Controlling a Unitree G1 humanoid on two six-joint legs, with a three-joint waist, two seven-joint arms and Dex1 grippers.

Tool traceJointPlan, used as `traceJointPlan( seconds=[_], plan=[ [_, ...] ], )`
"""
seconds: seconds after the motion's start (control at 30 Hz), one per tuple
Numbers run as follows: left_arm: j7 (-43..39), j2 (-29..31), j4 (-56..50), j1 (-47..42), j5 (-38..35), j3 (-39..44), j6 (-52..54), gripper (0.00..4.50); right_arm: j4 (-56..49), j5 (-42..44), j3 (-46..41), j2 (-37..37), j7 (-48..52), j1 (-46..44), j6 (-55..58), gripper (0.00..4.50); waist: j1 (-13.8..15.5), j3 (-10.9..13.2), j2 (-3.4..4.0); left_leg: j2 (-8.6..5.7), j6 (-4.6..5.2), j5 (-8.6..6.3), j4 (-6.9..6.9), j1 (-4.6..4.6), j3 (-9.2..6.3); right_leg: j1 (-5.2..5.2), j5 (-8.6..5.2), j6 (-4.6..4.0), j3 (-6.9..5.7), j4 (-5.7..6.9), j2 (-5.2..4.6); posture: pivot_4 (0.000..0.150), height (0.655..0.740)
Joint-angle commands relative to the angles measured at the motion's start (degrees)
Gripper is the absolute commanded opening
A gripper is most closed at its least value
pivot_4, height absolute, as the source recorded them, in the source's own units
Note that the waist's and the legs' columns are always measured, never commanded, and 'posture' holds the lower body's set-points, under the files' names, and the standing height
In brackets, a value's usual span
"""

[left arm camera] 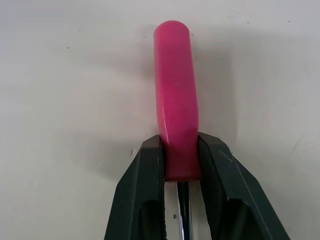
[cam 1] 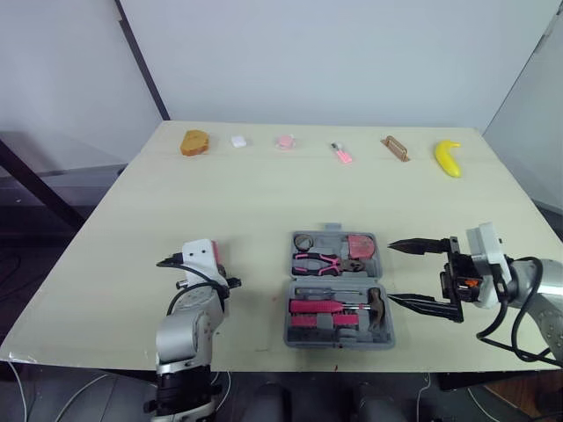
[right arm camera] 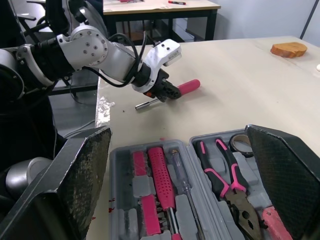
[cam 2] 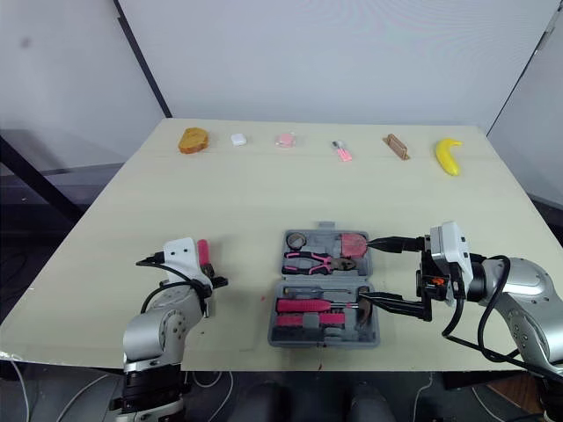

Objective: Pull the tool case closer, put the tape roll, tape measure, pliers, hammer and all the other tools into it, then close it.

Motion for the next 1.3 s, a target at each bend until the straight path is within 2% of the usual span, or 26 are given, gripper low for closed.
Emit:
traceJointPlan(
  seconds=[0.03,0.23,0.37,0.53,0.67,0.83,0.87,0.97,1.03,1.13,1.17,1.3],
  plan=[
    [-2.73,1.88,-0.46,1.16,0.28,-1.11,-0.11,0.47,-2.14,0.50,-0.82,-0.07,-0.54,0.15,-0.40,4.50,-0.01,0.00,0.00,0.00,0.00,0.00,0.00,0.00,0.00,0.00,0.00,0.00,0.00,0.00,0.00,0.150,0.7400],
    [-4.30,1.34,-8.76,2.84,-1.65,-2.24,7.87,0.47,-2.65,0.00,-0.64,0.48,-1.46,0.99,-0.80,4.50,-0.09,0.01,-0.01,0.02,0.00,0.00,0.00,-0.03,0.02,0.00,0.00,0.01,0.02,-0.03,-0.03,0.150,0.7400],
    [-11.76,6.15,-16.76,7.02,-5.18,-5.89,11.84,0.47,-3.10,0.17,-0.94,0.41,-1.61,1.89,-0.79,4.50,-0.14,0.05,-0.04,0.03,0.00,0.00,-0.04,-0.04,0.03,-0.04,0.00,0.00,0.01,-0.02,-0.04,0.150,0.7400],
    [-19.58,13.67,-19.89,11.05,-7.91,-8.07,12.25,0.47,-3.63,0.42,-0.86,0.52,-1.60,2.71,-0.53,4.50,-0.20,0.08,-0.03,0.06,0.00,0.00,-0.04,-0.02,0.01,-0.05,-0.02,-0.03,0.01,-0.02,-0.03,0.150,0.7400],
    [-20.78,15.62,-21.23,13.47,-7.83,-9.36,11.57,0.47,-4.06,0.56,-0.83,0.51,-1.60,3.02,-0.41,4.50,-0.18,0.09,-0.03,0.06,0.00,0.00,-0.04,-0.03,0.04,-0.06,-0.02,-0.03,0.02,-0.05,-0.07,0.150,0.7400],
    [-19.25,14.49,-20.90,16.17,-6.88,-9.90,11.01,0.47,-4.66,0.55,-1.07,0.14,-1.15,3.95,-0.53,4.50,-0.01,0.08,-0.03,0.05,0.00,0.00,-0.04,-0.03,0.05,-0.05,-0.03,-0.03,0.02,-0.06,-0.13,0.150,0.7400],
    [-19.14,14.11,-20.80,16.50,-7.03,-9.73,11.00,0.97,-4.69,0.51,-1.15,0.11,-1.09,4.13,-0.59,4.50,-0.01,0.08,-0.03,0.05,0.00,0.00,-0.04,-0.03,0.05,-0.05,-0.03,-0.03,0.02,-0.06,-0.14,0.150,0.7400],
    [-19.41,13.78,-21.55,17.11,-7.38,-9.46,10.70,1.85,-4.86,0.49,-1.22,0.09,-1.12,4.46,-0.66,4.50,-0.02,0.08,-0.03,0.05,0.00,0.00,-0.04,-0.03,0.05,-0.05,-0.03,-0.04,0.01,-0.06,-0.15,0.150,0.7400],
    [-20.26,14.52,-22.80,17.49,-7.80,-8.75,10.49,2.97,-4.82,0.53,-1.33,0.09,-1.15,4.60,-0.67,4.50,-0.14,0.08,-0.03,0.06,0.00,0.00,-0.04,-0.02,0.06,-0.05,-0.03,-0.05,0.01,-0.06,-0.15,0.150,0.7400],
    [-23.55,17.01,-25.63,18.60,-9.98,-5.89,10.60,4.17,-4.66,0.32,-1.40,0.28,-1.23,4.97,-0.99,4.50,-0.29,0.09,-0.04,0.07,0.00,0.00,-0.04,-0.02,0.05,-0.06,-0.05,-0.09,0.01,-0.05,-0.12,0.150,0.7400],
    [-25.29,18.60,-26.69,19.15,-10.87,-5.08,10.28,4.45,-4.70,0.27,-1.35,0.42,-1.37,5.08,-1.04,4.50,-0.29,0.10,-0.05,0.08,0.01,-0.01,-0.05,-0.02,0.06,-0.07,-0.05,-0.08,0.01,-0.05,-0.12,0.150,0.7400],
    [-35.12,27.22,-29.16,20.45,-15.61,-0.89,8.24,4.45,-4.51,-0.20,-0.86,1.13,-1.81,5.44,-1.72,4.50,-0.20,0.14,-0.06,0.10,0.00,0.00,-0.08,-0.04,0.07,-0.12,-0.10,-0.16,0.00,-0.05,-0.14,0.150,0.7400]
  ],
)
